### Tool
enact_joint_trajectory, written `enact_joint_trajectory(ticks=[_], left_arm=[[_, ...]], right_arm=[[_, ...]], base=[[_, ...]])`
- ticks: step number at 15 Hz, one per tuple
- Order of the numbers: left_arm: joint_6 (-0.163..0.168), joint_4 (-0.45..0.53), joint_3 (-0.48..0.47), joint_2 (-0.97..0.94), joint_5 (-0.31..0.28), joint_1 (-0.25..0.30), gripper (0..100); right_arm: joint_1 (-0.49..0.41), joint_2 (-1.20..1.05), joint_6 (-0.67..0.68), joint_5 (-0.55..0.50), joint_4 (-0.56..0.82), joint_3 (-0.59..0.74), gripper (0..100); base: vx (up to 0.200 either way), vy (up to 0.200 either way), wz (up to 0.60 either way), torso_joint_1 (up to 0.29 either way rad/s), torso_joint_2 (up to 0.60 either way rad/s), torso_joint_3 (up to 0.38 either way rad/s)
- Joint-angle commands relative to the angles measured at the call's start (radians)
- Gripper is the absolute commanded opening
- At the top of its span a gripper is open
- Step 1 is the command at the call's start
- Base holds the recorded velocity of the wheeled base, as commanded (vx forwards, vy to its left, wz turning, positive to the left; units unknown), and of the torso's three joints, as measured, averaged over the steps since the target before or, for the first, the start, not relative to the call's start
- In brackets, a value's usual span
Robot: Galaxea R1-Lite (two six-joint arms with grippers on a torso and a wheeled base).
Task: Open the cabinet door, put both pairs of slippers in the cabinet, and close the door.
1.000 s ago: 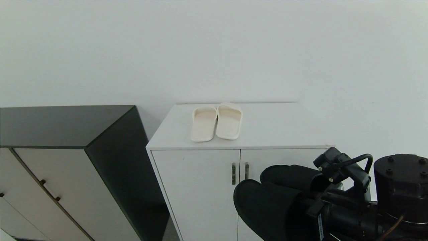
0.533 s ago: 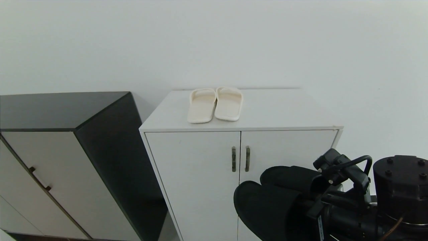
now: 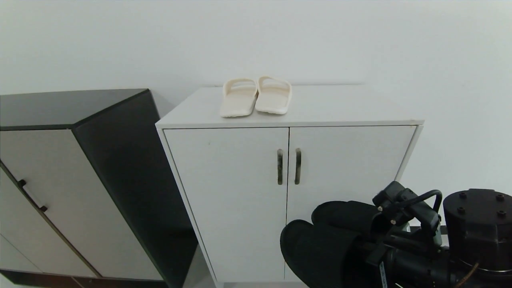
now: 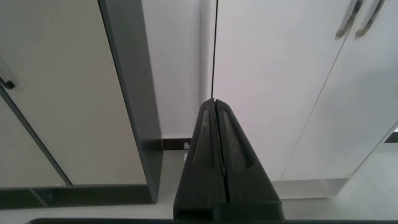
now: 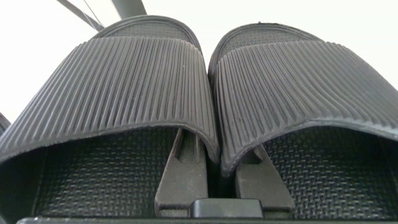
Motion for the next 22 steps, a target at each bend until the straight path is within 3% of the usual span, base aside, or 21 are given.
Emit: enact_joint_trajectory(ticks=[1,9,10,15,20,21,22], left_arm=[[0.000,0.000,0.000,0.000,0.000,0.000,0],[0.000,0.000,0.000,0.000,-0.001,0.000,0],[0.000,0.001,0.000,0.000,-0.001,0.000,100],[0.002,0.003,-0.002,0.000,-0.003,0.000,100],[0.038,0.000,-0.009,0.060,-0.015,-0.019,100],[0.028,-0.006,-0.044,0.066,-0.027,-0.029,100],[0.003,-0.003,-0.149,0.130,-0.106,-0.062,100]], right_arm=[[0.001,0.005,0.000,0.000,-0.001,0.004,0],[0.001,0.020,-0.028,0.003,-0.002,0.016,0],[0.001,0.023,-0.028,0.003,-0.002,0.016,0],[0.001,0.025,-0.028,0.003,-0.002,0.021,0],[0.001,0.023,-0.028,0.015,-0.002,0.025,0],[0.001,0.025,-0.028,0.015,-0.002,0.025,0],[0.001,0.023,-0.028,0.019,-0.002,0.025,0]], base=[[0.000,0.000,0.00,-0.139,0.48,0.325],[0.000,0.000,0.00,-0.094,0.45,0.354],[0.000,0.000,0.00,-0.041,0.45,0.408],[0.000,0.000,0.00,-0.005,0.19,0.182],[0.000,0.000,0.00,0.000,0.00,0.000],[0.000,0.000,0.00,0.000,0.00,0.000],[0.000,0.000,0.00,0.000,0.00,0.000]])
